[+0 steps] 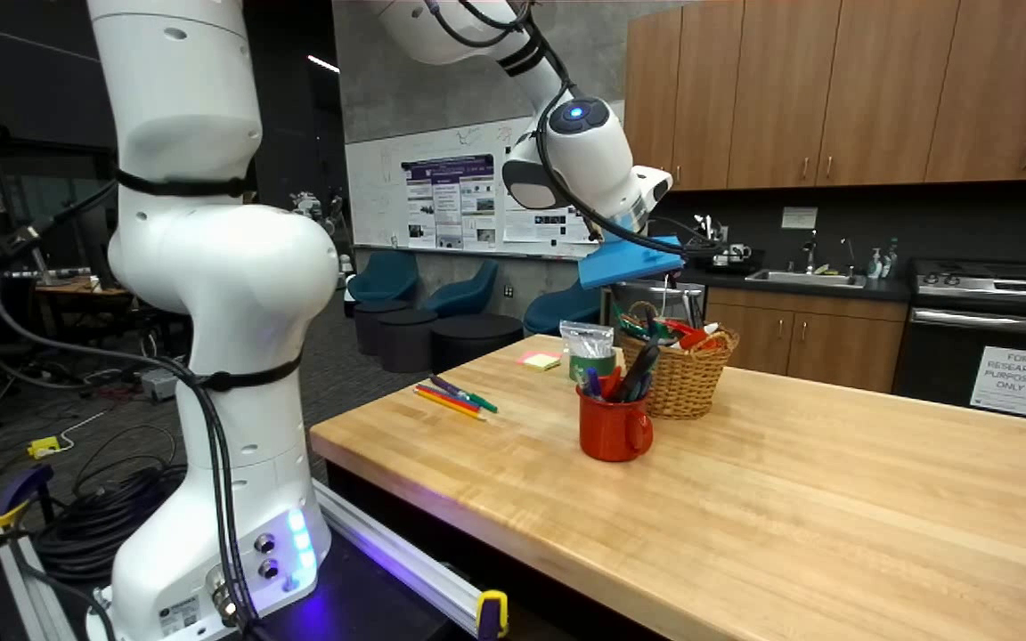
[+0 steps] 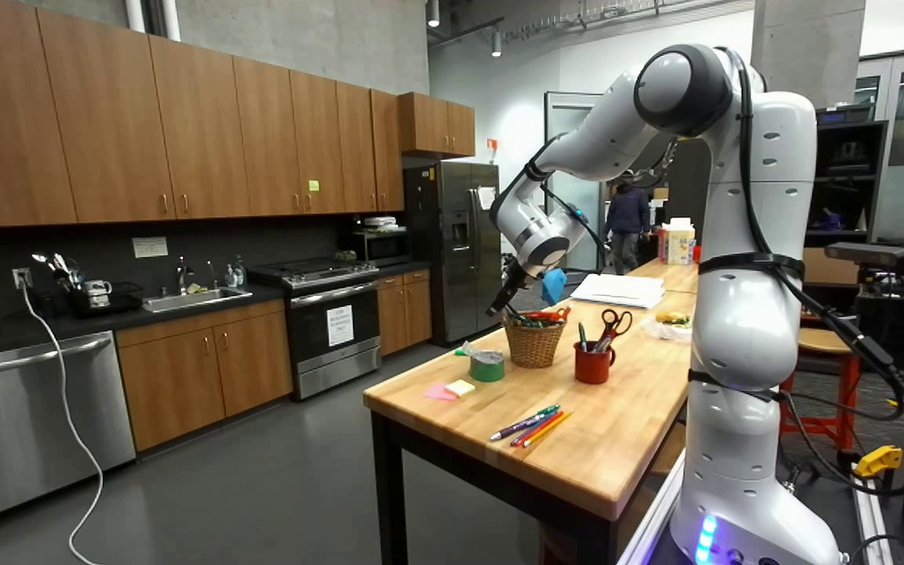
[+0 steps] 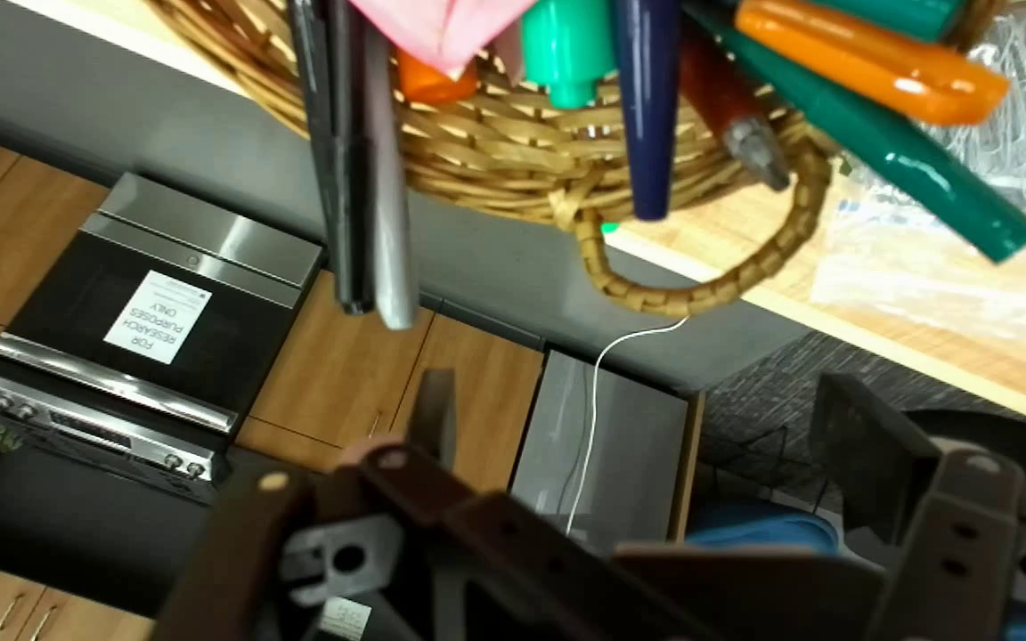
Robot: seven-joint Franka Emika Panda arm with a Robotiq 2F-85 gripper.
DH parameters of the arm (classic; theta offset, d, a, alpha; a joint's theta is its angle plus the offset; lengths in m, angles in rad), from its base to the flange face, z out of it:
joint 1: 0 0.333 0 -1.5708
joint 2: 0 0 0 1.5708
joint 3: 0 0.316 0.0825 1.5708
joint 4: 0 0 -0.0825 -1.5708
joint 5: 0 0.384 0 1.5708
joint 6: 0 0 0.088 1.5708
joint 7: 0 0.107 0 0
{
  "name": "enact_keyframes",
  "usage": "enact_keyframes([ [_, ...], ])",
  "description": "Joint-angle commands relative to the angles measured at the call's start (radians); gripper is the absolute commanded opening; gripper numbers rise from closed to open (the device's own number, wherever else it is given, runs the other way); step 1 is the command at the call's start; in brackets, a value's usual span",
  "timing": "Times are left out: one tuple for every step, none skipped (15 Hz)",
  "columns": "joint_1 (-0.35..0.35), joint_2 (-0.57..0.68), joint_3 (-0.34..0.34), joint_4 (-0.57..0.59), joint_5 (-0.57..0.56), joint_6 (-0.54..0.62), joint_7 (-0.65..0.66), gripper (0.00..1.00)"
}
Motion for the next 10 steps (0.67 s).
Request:
enact_keyframes([
  [0.024, 0.060, 0.033, 0.037, -0.030, 0.044, 0.045, 1.00],
  [0.029, 0.080, 0.043, 0.045, -0.058, 0.058, 0.076, 1.00],
  [0.032, 0.097, 0.050, 0.053, -0.091, 0.066, 0.113, 1.00],
  [0.036, 0.117, 0.058, 0.058, -0.141, 0.088, 0.167, 1.00],
  [0.040, 0.137, 0.062, 0.059, -0.202, 0.115, 0.231, 1.00],
  [0.044, 0.154, 0.060, 0.056, -0.274, 0.132, 0.308, 1.00],
  [-0.079, 0.167, 0.178, 0.048, -0.377, 0.151, 0.408, 1.00],
  [-0.096, 0.188, 0.185, 0.042, -0.465, 0.165, 0.490, 1.00],
  [0.004, 0.204, 0.067, 0.035, -0.550, 0.152, 0.577, 1.00],
  [0.006, 0.216, 0.046, 0.034, -0.639, 0.131, 0.654, 1.00],
])
